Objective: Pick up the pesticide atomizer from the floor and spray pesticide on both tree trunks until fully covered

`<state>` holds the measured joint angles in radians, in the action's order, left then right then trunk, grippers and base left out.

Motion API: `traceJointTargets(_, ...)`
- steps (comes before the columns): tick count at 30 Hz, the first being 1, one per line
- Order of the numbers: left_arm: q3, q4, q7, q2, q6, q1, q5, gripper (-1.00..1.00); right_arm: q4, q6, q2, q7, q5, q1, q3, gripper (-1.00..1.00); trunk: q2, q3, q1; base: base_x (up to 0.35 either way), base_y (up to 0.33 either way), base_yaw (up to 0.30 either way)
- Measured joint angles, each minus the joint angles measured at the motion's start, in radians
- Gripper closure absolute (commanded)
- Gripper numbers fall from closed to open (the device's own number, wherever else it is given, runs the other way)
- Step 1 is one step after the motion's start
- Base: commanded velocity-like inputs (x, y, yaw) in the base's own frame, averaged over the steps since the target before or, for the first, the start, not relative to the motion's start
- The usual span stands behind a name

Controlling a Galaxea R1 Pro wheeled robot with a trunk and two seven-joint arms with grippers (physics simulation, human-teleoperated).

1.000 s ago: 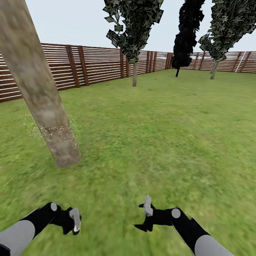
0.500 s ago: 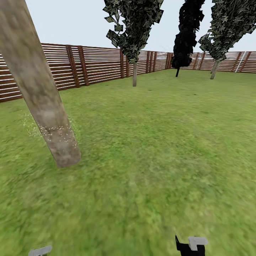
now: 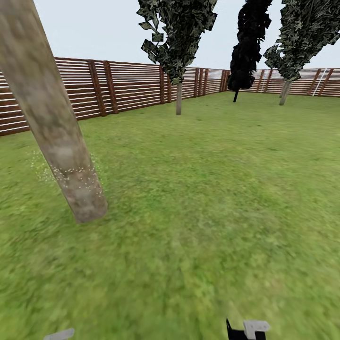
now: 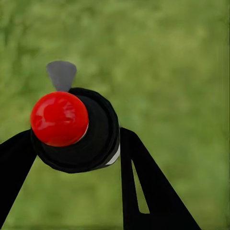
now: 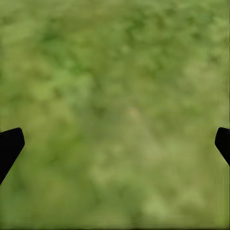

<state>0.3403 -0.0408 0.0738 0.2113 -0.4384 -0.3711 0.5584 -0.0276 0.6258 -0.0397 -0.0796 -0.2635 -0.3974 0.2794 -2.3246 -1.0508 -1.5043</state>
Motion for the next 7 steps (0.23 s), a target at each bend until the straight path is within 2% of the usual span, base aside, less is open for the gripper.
traceJointTargets(2,0.002,0.008,-0.001,-0.014,0.002,0.001,-0.002,1.0,0.0,0.0,0.0,0.0,0.0,0.002,0.0,-1.0,0.0,0.0,0.0,0.0,0.0,0.0)
traceJointTargets(7,0.0,0.012,0.001,-0.016,0.0,0.002,0.002,1.0,0.0,0.0,0.0,0.0,0.0,0.003,0.0,-1.0,0.0,0.0,0.0,0.0,0.0,0.0)
